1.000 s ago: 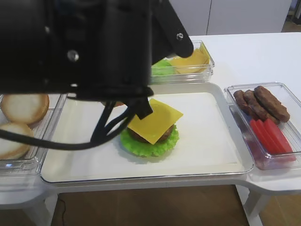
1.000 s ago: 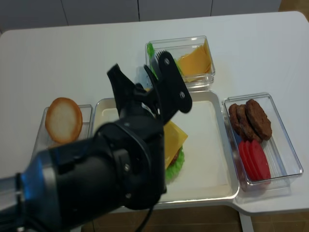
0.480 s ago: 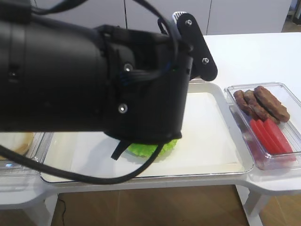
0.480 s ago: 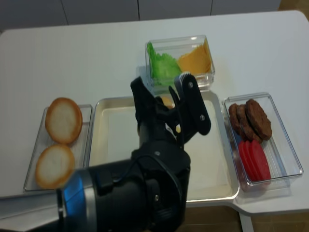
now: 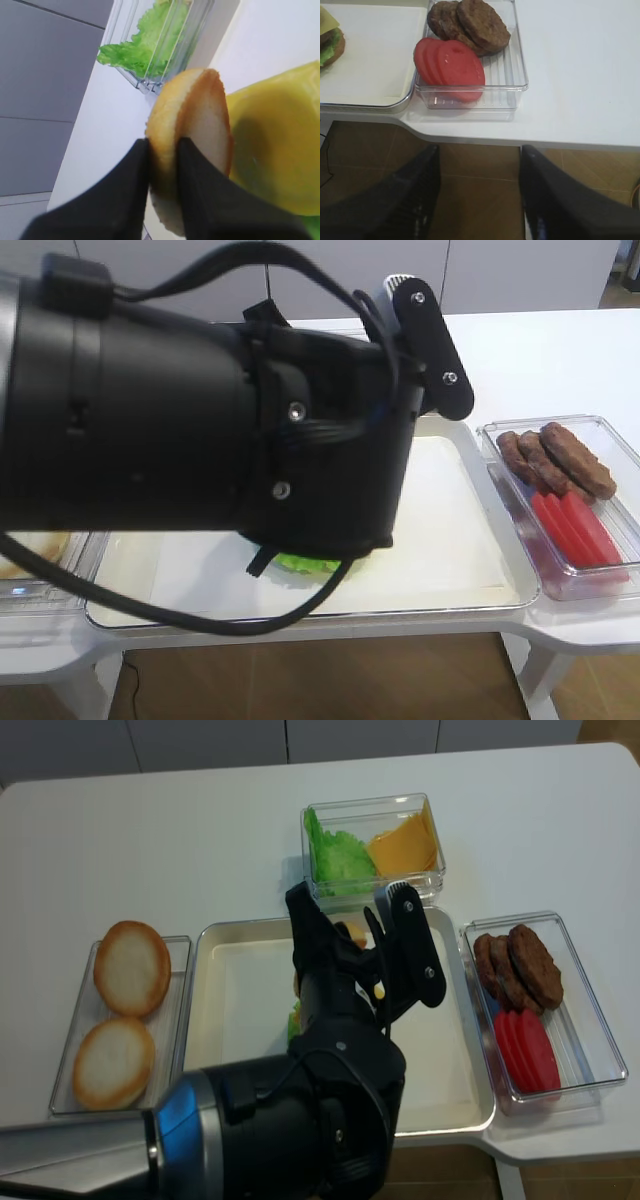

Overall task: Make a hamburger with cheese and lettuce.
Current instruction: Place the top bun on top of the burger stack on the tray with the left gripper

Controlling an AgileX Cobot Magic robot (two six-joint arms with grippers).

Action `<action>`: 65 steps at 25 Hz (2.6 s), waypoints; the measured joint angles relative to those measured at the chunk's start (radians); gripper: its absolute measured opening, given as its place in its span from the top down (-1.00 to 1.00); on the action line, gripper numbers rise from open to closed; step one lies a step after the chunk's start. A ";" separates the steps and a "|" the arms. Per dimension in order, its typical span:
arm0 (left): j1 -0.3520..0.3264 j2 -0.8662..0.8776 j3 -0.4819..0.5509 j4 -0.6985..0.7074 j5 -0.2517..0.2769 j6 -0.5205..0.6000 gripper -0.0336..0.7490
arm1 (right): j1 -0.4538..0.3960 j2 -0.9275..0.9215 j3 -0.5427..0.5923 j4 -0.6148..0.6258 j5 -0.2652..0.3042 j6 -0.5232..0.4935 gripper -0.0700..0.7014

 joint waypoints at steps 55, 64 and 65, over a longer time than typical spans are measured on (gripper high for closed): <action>0.001 0.036 -0.002 0.011 -0.004 -0.030 0.64 | 0.000 0.000 0.000 0.000 0.000 0.004 -0.19; 0.001 0.036 -0.006 -0.023 0.015 -0.034 0.64 | 0.000 0.000 0.000 0.000 0.000 0.004 -0.19; 0.001 0.036 -0.006 -0.023 0.017 -0.034 0.64 | 0.000 0.000 0.000 0.000 0.000 0.004 -0.19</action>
